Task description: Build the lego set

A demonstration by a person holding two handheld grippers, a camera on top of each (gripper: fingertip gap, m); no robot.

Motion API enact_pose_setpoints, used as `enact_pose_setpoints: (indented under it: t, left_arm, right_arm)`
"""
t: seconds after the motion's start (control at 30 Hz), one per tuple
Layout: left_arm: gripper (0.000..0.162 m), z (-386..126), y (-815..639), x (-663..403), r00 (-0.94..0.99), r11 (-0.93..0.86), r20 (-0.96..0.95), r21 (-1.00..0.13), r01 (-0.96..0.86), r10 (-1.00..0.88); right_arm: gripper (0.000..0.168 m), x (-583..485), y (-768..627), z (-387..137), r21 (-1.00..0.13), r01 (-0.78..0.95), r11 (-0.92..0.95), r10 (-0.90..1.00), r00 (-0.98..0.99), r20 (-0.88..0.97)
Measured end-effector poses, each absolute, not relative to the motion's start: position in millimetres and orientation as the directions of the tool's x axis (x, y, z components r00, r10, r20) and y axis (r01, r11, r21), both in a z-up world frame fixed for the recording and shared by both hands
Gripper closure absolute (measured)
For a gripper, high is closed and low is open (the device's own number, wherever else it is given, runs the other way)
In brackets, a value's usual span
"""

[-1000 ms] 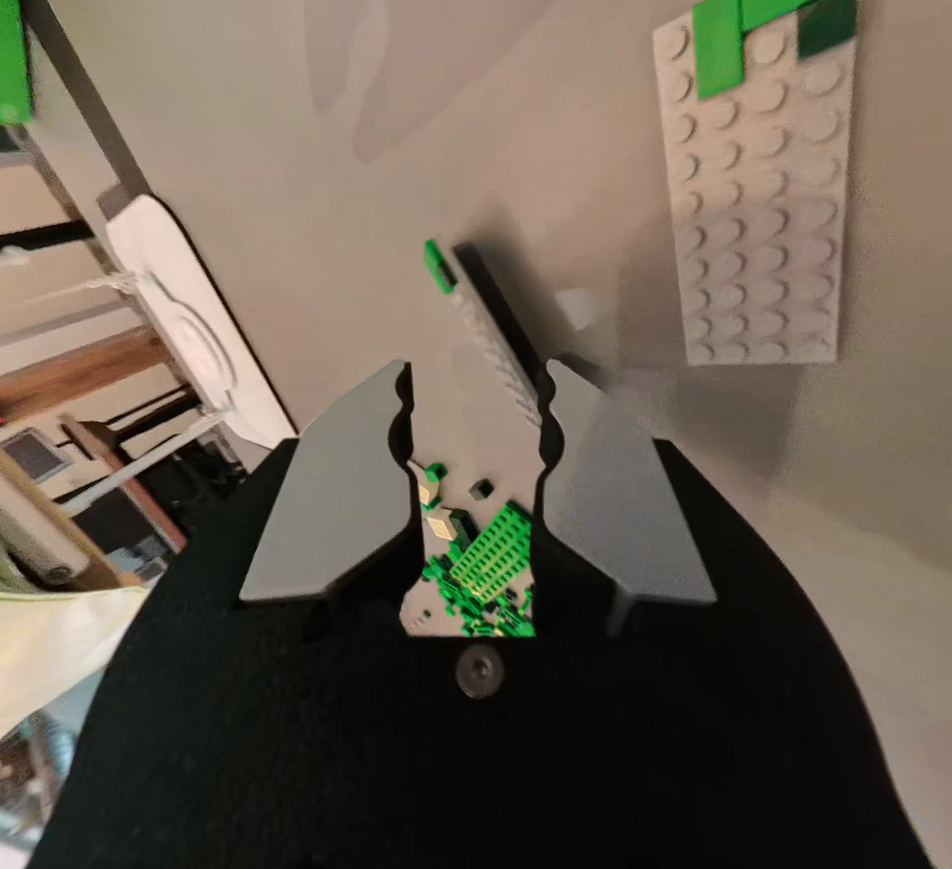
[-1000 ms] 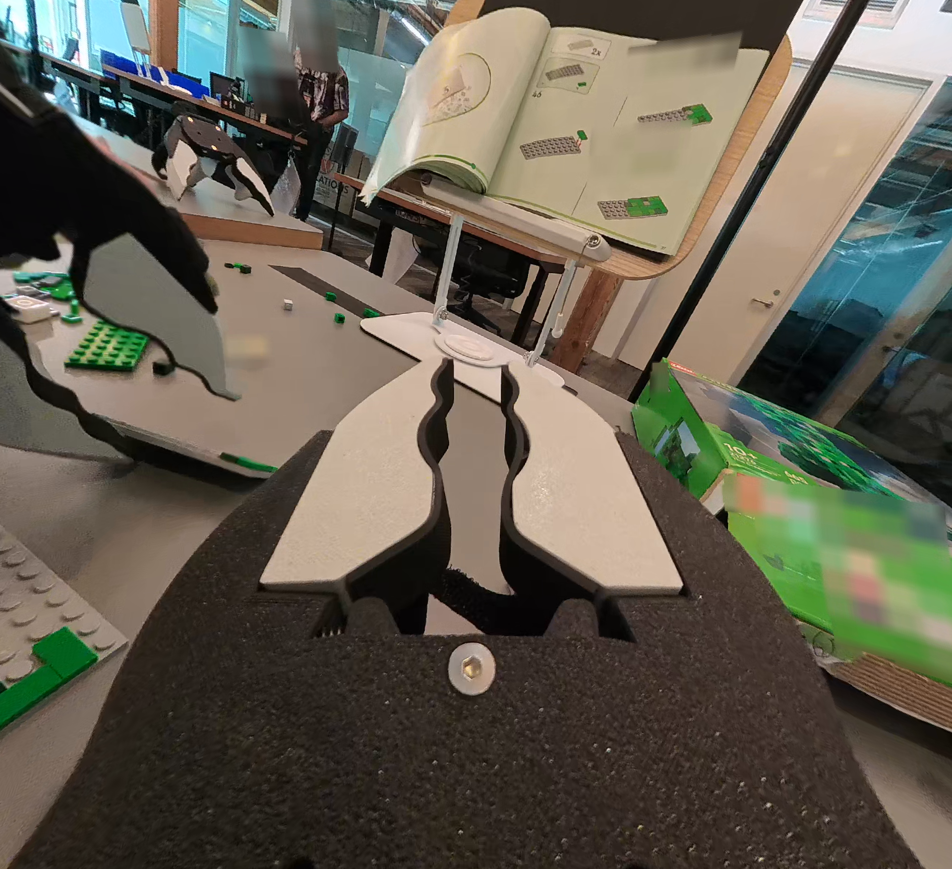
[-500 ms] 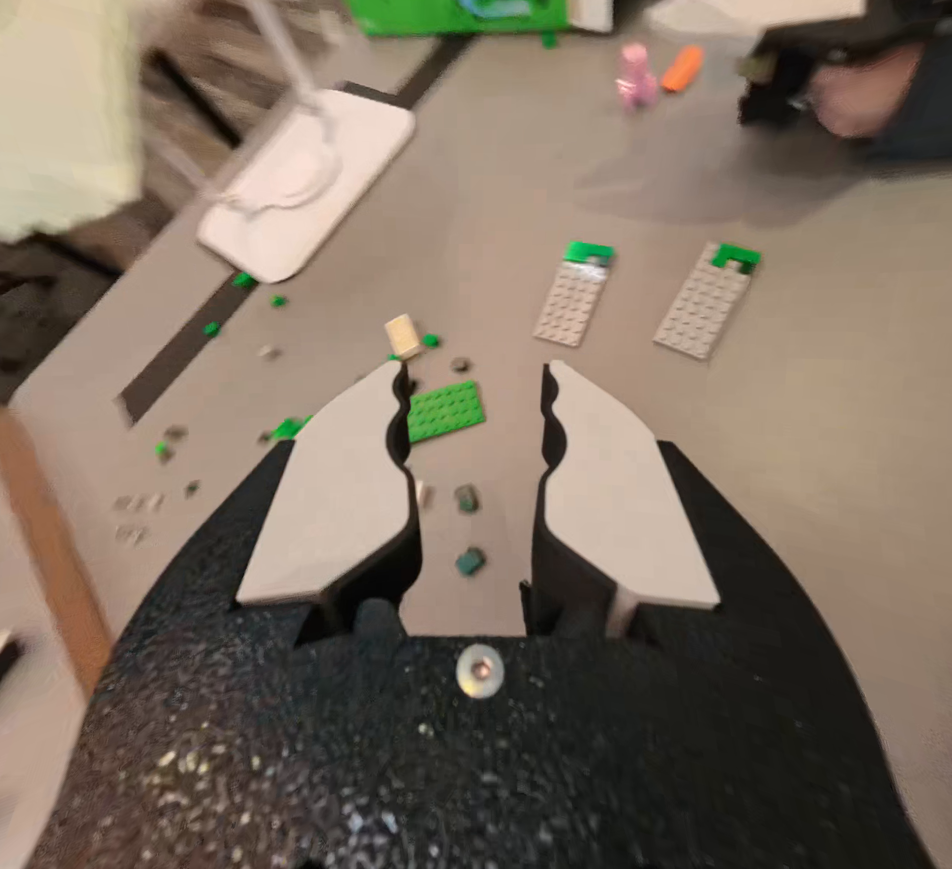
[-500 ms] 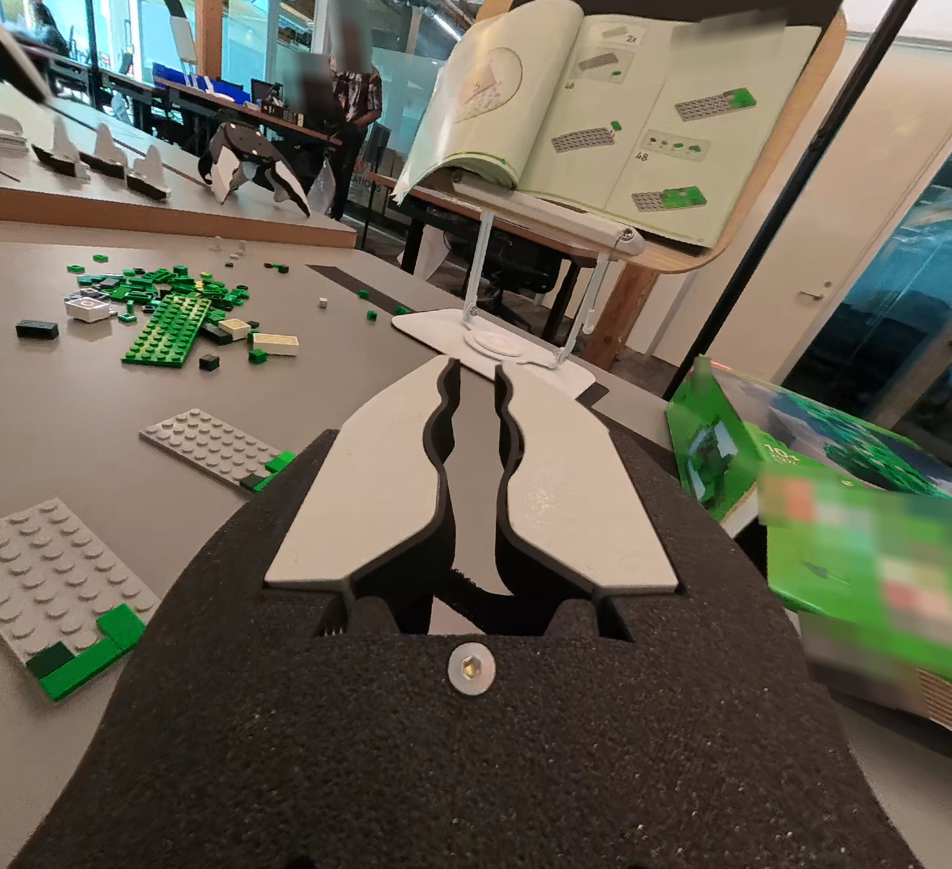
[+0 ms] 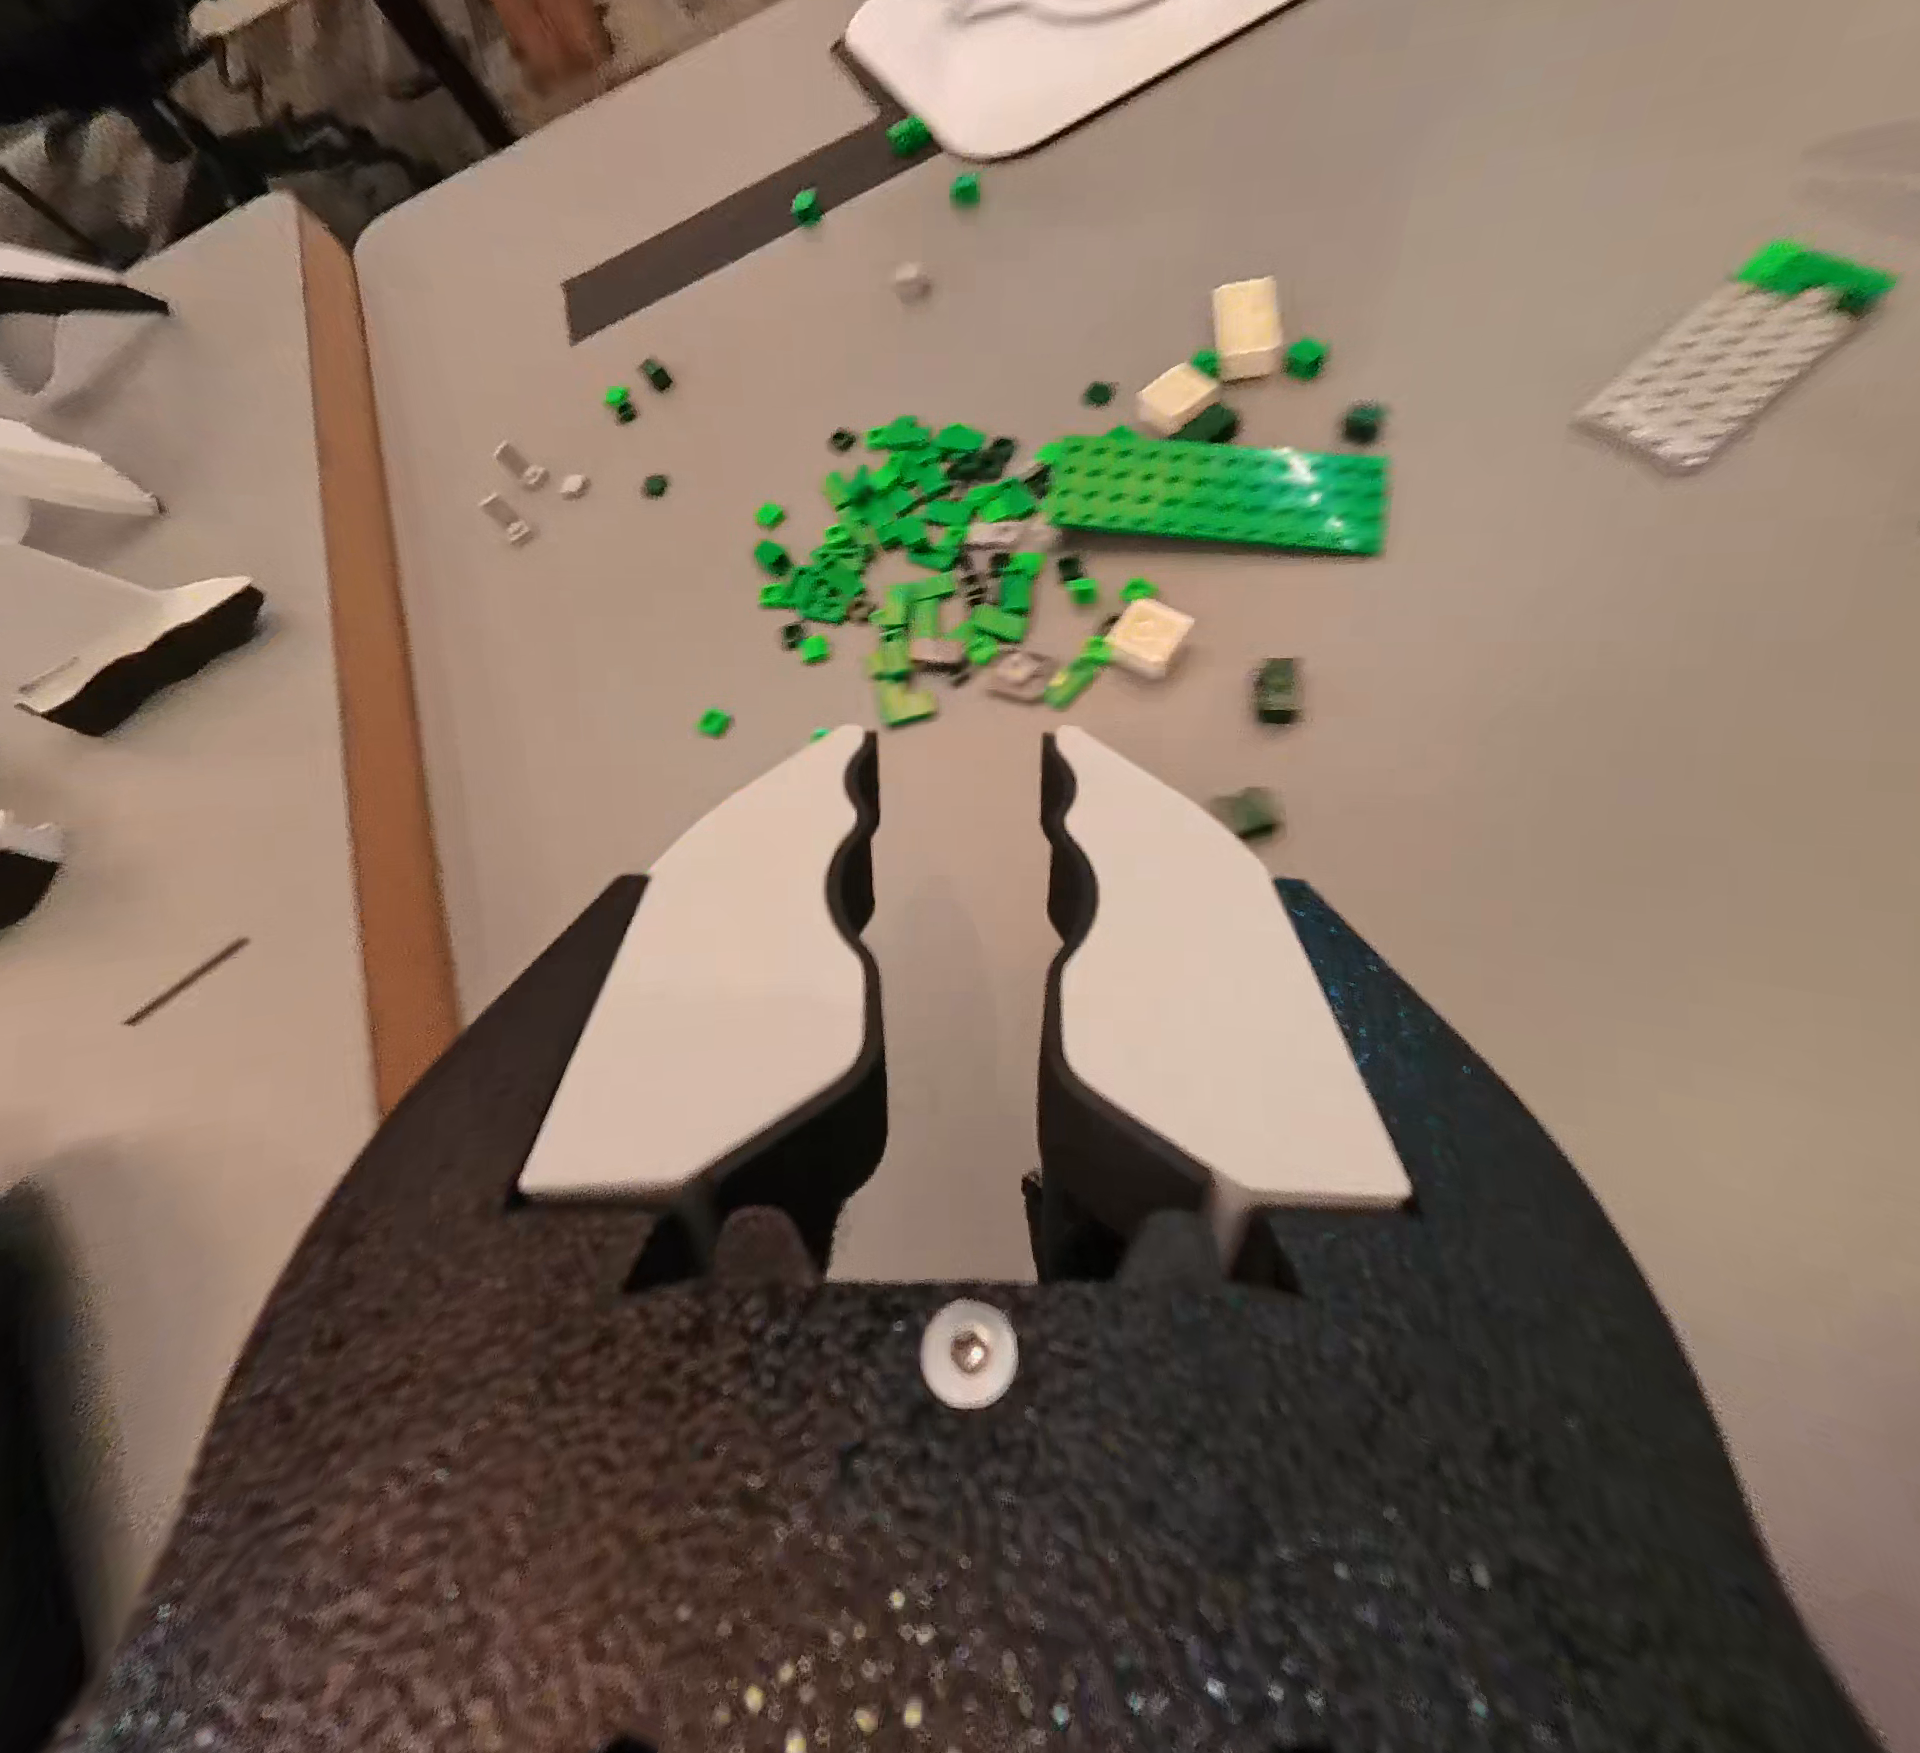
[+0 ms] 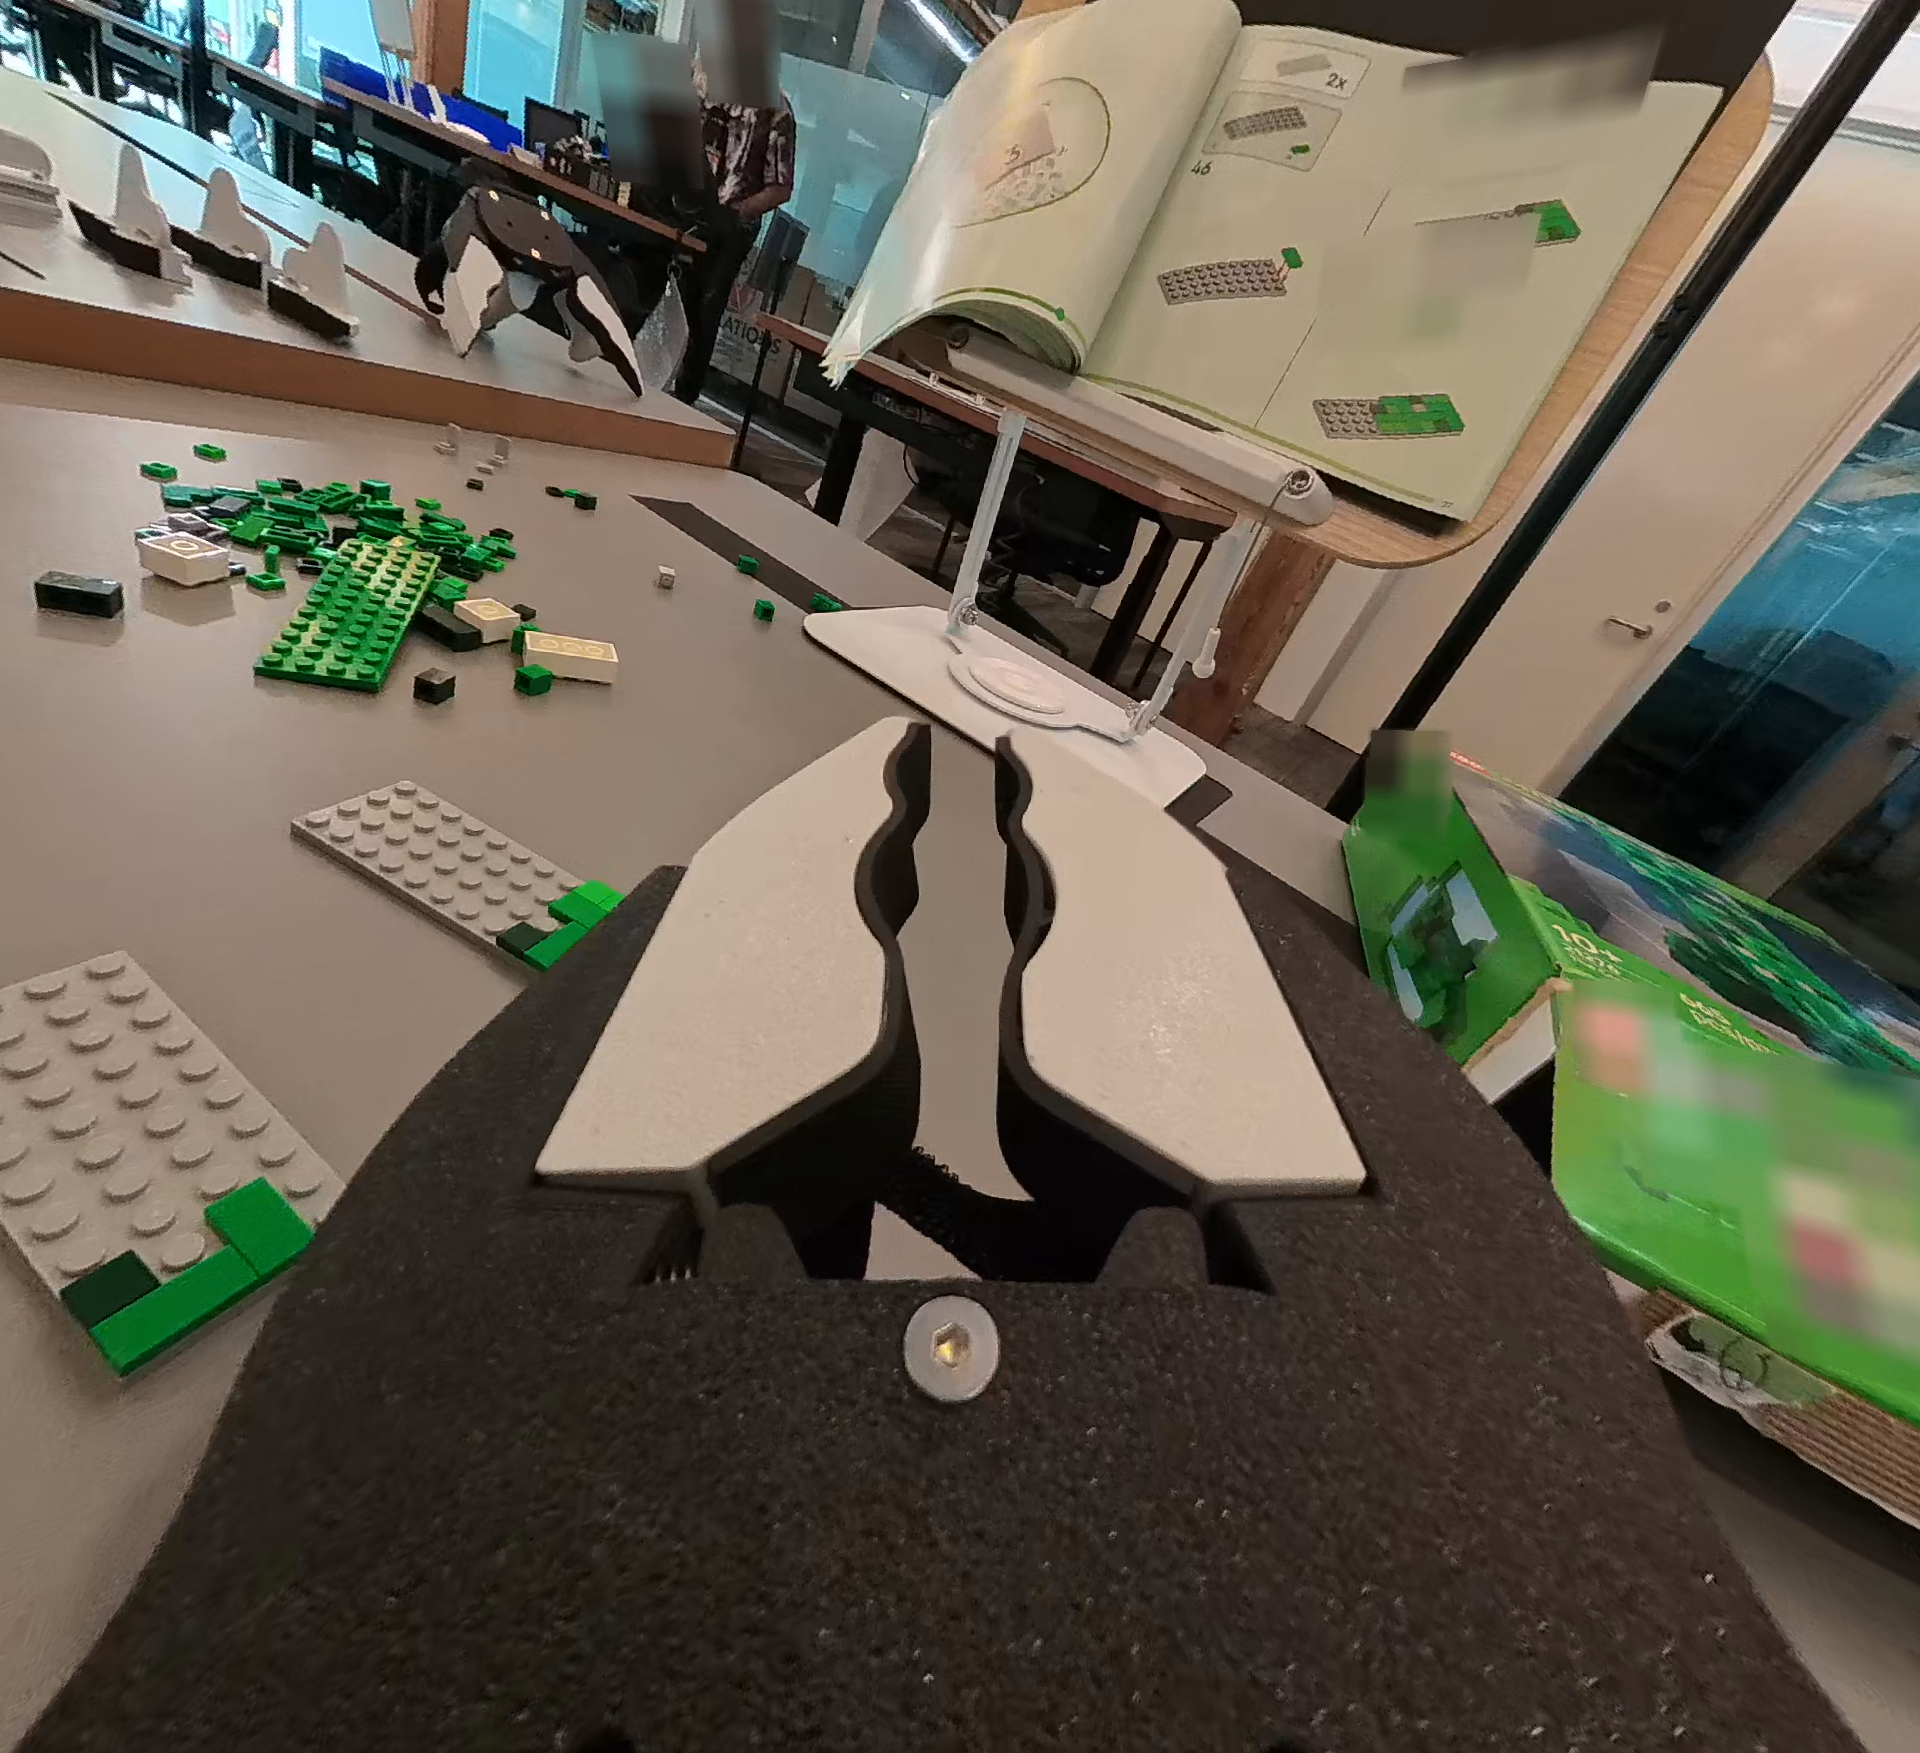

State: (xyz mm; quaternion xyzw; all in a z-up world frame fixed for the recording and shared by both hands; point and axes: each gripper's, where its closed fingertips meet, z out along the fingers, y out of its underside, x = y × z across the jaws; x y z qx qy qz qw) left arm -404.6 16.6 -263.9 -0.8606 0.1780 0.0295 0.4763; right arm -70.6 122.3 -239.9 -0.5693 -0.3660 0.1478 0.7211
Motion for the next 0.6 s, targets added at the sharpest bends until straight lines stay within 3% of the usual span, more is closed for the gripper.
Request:
enact_pose_setpoints:
  t: [0.23, 0.33, 0.47, 0.6]
  left_arm:
    - [0.133, -310, 62, -478, 0.837, -0.678, -0.209, -0.504, -0.535, -0.505]
    - [0.142, -314, 85, -477, 0.794, -0.616, -0.143, -0.554, -0.559, -0.591]
    - [0.141, -333, 94, -486, 0.722, -0.615, -0.121, -0.442, -0.653, -0.681]
    - [0.139, -341, 95, -482, 0.686, -0.615, -0.027, -0.418, -0.668, -0.727]
  right_arm:
    - [0.157, -74, 124, -243, -0.925, 0.224, 0.307, 0.636, 0.675, 0.375]
    - [0.157, -75, 124, -245, -0.925, 0.230, 0.303, 0.642, 0.668, 0.377]
    - [0.157, -77, 124, -246, -0.918, 0.246, 0.311, 0.642, 0.658, 0.394]
    - [0.157, -79, 123, -248, -0.914, 0.258, 0.314, 0.642, 0.651, 0.405]
